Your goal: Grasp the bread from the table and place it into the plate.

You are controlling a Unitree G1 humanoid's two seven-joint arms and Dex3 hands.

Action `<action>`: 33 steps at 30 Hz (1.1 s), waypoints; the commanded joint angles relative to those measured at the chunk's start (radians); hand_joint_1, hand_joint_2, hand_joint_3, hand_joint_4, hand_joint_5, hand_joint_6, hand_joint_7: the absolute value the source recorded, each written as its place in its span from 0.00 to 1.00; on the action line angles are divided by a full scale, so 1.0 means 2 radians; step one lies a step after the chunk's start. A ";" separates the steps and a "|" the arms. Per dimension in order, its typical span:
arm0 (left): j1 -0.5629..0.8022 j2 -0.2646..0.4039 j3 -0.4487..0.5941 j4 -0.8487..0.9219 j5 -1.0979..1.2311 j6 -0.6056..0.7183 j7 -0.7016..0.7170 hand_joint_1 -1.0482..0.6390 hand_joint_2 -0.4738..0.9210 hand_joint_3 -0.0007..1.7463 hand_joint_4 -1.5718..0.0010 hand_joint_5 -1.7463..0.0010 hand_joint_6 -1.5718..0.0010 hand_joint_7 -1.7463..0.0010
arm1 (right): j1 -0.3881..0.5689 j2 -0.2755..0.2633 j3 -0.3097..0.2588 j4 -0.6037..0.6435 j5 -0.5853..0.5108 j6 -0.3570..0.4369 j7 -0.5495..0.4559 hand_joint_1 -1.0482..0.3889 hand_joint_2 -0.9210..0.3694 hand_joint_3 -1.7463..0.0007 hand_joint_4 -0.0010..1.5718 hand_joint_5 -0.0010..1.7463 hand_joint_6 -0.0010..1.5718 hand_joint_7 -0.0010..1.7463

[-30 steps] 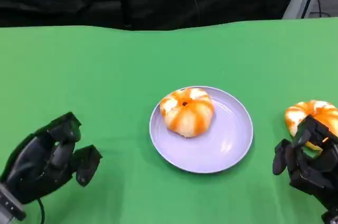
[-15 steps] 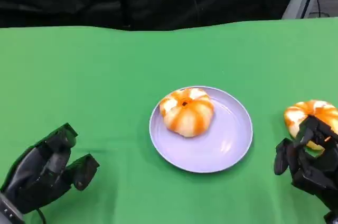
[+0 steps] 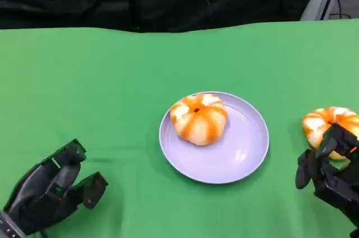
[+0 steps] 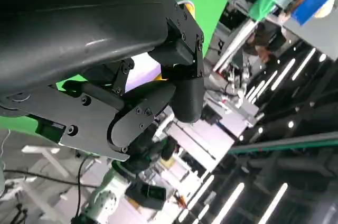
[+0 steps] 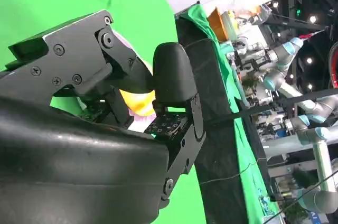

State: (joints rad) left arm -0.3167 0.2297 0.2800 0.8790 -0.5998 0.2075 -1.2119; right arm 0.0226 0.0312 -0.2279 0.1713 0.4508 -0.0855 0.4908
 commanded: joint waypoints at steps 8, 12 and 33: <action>-0.001 0.012 0.017 -0.028 -0.001 0.044 -0.011 0.46 1.00 0.12 0.56 0.00 0.55 0.08 | 0.022 -0.007 0.005 -0.048 0.003 0.022 -0.018 0.65 0.18 0.40 0.49 1.00 0.41 0.95; 0.001 0.013 0.020 -0.043 -0.001 0.054 -0.009 0.47 1.00 0.14 0.55 0.00 0.55 0.05 | 0.025 -0.006 0.007 -0.057 0.005 0.028 -0.023 0.65 0.18 0.41 0.49 1.00 0.40 0.95; 0.017 0.008 0.025 -0.113 -0.007 0.098 0.022 0.52 0.72 0.58 0.49 0.00 0.54 0.00 | 0.031 -0.010 0.007 -0.079 0.008 0.038 -0.028 0.67 0.18 0.42 0.50 1.00 0.42 0.94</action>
State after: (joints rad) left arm -0.2939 0.2322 0.3209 0.6605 -0.6026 0.4007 -1.1714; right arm 0.0805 0.0292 -0.2105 0.0265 0.4619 -0.0137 0.4461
